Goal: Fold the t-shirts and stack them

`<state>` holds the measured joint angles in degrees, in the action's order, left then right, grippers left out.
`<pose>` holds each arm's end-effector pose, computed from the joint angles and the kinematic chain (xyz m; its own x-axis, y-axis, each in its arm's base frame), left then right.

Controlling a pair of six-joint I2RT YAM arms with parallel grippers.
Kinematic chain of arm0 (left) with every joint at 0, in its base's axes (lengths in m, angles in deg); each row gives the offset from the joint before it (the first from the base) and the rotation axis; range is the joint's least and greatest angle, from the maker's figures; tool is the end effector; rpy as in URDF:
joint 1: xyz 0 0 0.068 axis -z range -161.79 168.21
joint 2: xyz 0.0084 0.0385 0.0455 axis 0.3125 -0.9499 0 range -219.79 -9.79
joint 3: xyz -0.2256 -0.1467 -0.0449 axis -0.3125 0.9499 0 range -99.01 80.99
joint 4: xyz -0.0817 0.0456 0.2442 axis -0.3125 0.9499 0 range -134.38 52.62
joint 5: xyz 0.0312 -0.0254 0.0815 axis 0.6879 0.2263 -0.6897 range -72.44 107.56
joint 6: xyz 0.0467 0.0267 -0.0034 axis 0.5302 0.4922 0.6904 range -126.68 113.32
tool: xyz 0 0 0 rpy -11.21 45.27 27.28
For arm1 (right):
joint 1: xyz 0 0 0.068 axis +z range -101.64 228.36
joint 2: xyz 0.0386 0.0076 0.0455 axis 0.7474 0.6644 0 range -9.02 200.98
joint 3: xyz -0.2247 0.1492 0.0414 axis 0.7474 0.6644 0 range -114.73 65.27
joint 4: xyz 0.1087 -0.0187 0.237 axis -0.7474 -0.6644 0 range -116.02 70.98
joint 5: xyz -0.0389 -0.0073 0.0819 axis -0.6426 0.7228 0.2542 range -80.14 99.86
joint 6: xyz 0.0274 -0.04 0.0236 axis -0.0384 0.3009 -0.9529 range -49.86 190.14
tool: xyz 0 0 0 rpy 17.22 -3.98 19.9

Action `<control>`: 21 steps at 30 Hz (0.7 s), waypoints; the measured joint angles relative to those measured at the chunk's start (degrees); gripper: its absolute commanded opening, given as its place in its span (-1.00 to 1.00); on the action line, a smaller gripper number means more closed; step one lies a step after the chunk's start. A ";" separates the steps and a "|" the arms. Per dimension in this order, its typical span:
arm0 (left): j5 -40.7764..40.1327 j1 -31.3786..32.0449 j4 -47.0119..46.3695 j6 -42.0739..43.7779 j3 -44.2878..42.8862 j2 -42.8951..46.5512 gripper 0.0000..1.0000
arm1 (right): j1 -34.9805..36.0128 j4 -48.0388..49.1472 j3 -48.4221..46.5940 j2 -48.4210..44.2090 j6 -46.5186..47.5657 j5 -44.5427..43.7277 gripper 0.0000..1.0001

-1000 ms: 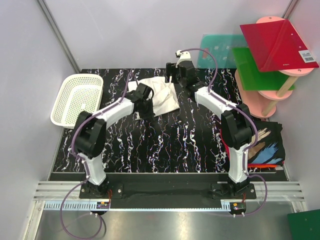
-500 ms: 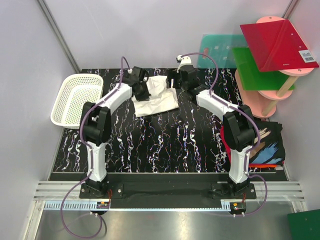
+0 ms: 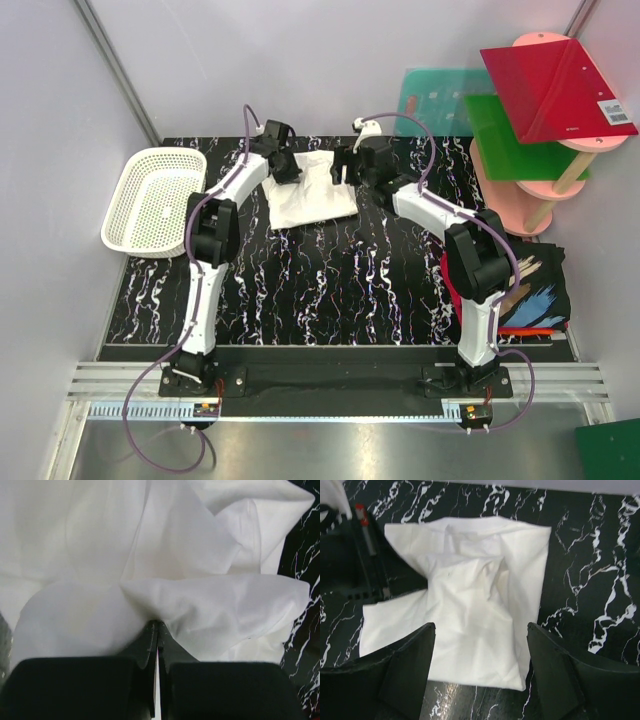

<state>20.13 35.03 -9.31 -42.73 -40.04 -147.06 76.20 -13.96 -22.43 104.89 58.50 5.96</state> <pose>0.5111 -0.1561 0.1963 -0.7900 -0.3753 -0.4848 -0.1843 0.8995 -0.3961 0.4215 0.2198 0.2611 -0.3951 0.0191 -0.9184 -0.3369 0.9271 0.1642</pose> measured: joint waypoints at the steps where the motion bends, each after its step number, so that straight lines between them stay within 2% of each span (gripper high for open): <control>1: 0.39 -0.09 0.20 -0.13 -1.97 -1.64 -1.00 | -0.02 0.15 0.94 -0.11 -0.17 0.52 0.55; 4: 1.64 -0.61 -0.07 -0.68 -6.29 -4.87 -1.00 | -0.04 -0.02 2.86 -0.24 -0.68 3.54 0.38; 6: 2.82 -1.01 -0.26 -0.85 -6.75 -5.11 -1.00 | -0.04 -0.33 3.17 -0.24 -1.03 5.97 0.02; 7: 3.39 -1.25 -0.61 -0.81 -6.54 -4.79 -1.00 | -0.04 -0.28 3.17 -0.26 -1.16 7.15 -0.33; 10: 4.31 -1.79 -4.09 -0.22 0.55 -0.44 -1.00 | -0.04 -0.11 3.17 -0.44 -1.81 9.99 -0.82; 13: 4.50 -2.08 -6.14 0.48 12.94 8.76 -1.00 | -0.04 -0.11 3.17 -0.44 -2.80 12.13 -0.98; 15: 4.44 -2.21 -6.49 0.81 17.18 13.40 -1.00 | -0.04 -0.15 3.06 -0.44 -3.52 13.09 -0.99; 18: 4.04 -2.27 -8.31 1.31 18.45 17.33 -1.00 | -0.04 -0.35 1.66 0.28 -4.52 14.69 -1.00; 21: 3.78 -2.34 -10.67 1.31 18.10 17.70 -1.00 | -0.04 -0.48 -3.67 4.07 -5.09 16.13 -1.00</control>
<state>23.91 32.69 -19.98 -41.42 -21.94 -129.36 76.15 -14.45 -26.10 108.95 53.41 22.09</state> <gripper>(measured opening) 0.005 0.010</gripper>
